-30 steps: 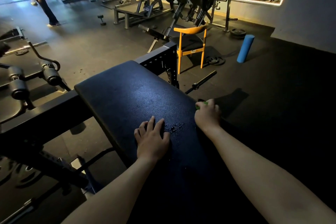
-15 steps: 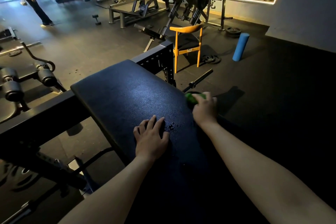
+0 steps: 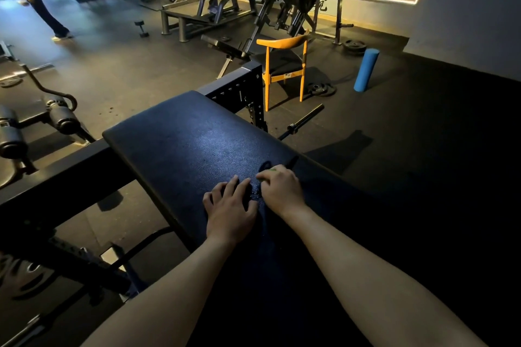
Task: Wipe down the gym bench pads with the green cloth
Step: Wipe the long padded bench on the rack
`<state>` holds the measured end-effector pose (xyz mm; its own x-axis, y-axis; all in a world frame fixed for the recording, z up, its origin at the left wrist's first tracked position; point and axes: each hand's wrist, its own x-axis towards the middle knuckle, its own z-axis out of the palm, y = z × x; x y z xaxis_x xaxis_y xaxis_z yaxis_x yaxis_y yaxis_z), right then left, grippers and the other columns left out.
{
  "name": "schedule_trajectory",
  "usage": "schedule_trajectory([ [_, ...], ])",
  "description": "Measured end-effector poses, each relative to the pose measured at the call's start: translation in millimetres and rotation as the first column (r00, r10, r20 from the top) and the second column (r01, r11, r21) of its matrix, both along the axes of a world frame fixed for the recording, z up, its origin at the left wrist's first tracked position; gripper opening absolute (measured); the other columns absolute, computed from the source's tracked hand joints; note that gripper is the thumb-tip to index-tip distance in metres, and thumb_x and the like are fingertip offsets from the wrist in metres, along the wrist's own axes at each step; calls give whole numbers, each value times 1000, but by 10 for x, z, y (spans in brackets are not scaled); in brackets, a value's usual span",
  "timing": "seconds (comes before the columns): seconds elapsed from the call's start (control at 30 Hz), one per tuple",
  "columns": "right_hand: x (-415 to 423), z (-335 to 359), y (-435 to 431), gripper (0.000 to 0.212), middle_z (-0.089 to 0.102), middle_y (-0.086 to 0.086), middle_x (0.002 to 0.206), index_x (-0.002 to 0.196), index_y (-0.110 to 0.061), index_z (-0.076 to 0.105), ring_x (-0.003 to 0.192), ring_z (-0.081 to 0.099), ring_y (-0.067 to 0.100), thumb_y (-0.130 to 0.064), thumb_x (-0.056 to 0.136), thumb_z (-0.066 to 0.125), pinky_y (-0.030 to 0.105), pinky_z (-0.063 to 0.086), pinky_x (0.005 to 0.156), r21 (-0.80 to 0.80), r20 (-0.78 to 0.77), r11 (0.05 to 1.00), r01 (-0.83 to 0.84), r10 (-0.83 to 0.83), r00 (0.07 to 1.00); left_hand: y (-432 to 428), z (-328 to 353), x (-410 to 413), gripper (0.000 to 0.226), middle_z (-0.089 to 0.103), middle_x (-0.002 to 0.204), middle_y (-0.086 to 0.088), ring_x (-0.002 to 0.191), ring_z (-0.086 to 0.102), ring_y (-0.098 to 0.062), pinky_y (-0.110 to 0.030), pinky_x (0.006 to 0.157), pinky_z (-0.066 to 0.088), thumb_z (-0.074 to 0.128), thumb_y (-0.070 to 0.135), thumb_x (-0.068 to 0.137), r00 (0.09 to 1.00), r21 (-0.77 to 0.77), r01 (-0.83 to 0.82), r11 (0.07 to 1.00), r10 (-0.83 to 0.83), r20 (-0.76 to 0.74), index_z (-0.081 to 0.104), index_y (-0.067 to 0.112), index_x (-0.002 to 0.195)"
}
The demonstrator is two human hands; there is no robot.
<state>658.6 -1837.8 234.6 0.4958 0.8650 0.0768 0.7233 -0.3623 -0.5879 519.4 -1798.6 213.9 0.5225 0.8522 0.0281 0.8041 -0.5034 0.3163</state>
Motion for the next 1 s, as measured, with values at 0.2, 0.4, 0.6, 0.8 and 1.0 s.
schedule_trajectory([
  [0.2, 411, 90, -120, 38, 57, 12, 126, 126, -21, 65, 115, 51, 32, -10, 93, 50, 38, 40, 100, 133, -39, 986, 101, -96, 995, -15, 5, -22, 67, 30, 161, 9, 145, 17, -17, -45, 116, 5, 29, 54, 84, 1000, -2, 15, 1000, -15, 27, 36, 40, 149],
  [0.4, 858, 6, -167, 38, 54, 13, 129, 128, -21, 55, 124, 40, 34, -41, 96, 48, 50, 28, 107, -233, 169, 906, 352, -319, 933, 4, -31, -1, 66, 31, 160, 10, 144, 18, -17, -45, 117, 6, 31, 55, 83, 999, -8, 6, 1000, -5, 52, 40, 40, 147],
  [0.6, 337, -30, 27, 36, 54, 16, 126, 128, -12, 53, 113, 44, 35, -21, 94, 44, 38, 37, 94, -162, 205, 961, 224, -190, 960, 14, -30, 12, 67, 32, 160, 12, 144, 20, -17, -45, 117, 8, 33, 54, 82, 999, -11, -9, 1000, 9, 54, 39, 41, 147],
  [0.8, -73, 2, 43, 35, 62, 17, 113, 122, -16, 63, 105, 54, 36, -24, 90, 52, 37, 41, 90, -92, 131, 995, -35, 47, 990, 27, -36, 5, 70, 33, 159, 12, 143, 22, -17, -43, 115, 8, 33, 55, 80, 998, -9, -3, 1000, 4, 68, 39, 39, 148],
  [1.0, 632, 97, -27, 40, 52, 17, 124, 132, -16, 57, 112, 46, 35, -11, 93, 50, 41, 39, 94, 37, 144, 966, 256, -258, 955, 29, -48, 6, 66, 36, 158, 13, 142, 23, -15, -44, 117, 7, 37, 52, 82, 996, -15, -7, 1000, 9, 87, 42, 39, 147],
])
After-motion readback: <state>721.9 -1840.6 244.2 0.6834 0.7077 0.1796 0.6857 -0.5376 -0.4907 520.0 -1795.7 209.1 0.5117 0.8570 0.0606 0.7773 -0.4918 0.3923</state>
